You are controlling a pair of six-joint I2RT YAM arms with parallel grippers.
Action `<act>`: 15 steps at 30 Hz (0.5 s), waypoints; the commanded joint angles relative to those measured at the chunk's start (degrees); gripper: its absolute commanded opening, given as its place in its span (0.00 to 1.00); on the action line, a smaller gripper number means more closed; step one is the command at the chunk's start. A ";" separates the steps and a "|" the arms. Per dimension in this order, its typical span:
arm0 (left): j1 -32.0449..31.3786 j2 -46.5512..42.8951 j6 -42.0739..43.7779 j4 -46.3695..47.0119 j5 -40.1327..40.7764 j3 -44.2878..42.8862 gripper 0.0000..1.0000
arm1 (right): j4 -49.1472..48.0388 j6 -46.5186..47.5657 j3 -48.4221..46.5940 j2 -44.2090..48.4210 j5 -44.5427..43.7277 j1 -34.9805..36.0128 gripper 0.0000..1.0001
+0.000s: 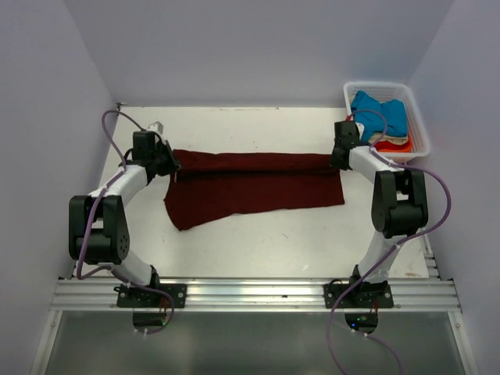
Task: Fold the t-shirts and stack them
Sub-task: Fold the other side of the tshirt into a rectangle
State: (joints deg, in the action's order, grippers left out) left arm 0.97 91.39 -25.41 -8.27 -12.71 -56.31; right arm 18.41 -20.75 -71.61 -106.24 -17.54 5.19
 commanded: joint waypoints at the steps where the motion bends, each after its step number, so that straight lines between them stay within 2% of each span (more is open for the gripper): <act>1: 0.52 -2.97 -0.16 0.54 -1.26 0.85 0.00 | -1.19 -1.04 0.33 2.61 -2.67 0.26 0.00; 3: 0.52 -3.68 -0.96 0.63 -1.97 1.90 0.00 | -0.58 -1.31 0.42 3.23 -2.67 0.43 0.00; 4: 0.52 -4.90 -1.22 0.54 -2.66 2.35 0.00 | -0.05 -1.57 0.42 3.66 -2.59 0.43 0.07; 5: 0.61 -5.69 -1.66 0.10 -2.76 2.78 0.12 | 1.09 -1.57 0.34 4.02 -2.59 0.61 0.23; 7: 0.43 -9.03 -2.19 -0.77 -2.15 3.84 0.35 | 1.88 -1.75 0.25 6.12 -2.94 0.96 0.37; 8: 0.43 -10.61 -2.89 -1.74 -1.80 4.45 0.77 | 2.67 -1.75 0.33 7.26 -3.37 1.14 0.47; 9: 0.43 -14.19 -2.98 -2.09 -1.27 4.72 1.00 | 3.11 -1.75 0.42 9.27 -3.46 1.14 0.50; 10: 0.43 -16.05 -3.59 -2.36 -0.22 4.90 1.00 | 3.29 -1.92 0.42 10.42 -3.47 1.31 0.55; 15: 0.43 -24.76 -4.47 -1.32 2.95 4.64 1.00 | 4.61 -1.57 -1.33 14.48 -1.71 1.75 0.60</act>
State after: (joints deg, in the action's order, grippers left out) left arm 1.02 70.43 -28.53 -11.35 -11.79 -51.00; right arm 22.13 -22.00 -70.85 -95.22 -18.79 6.46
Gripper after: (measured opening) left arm 0.997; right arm 0.595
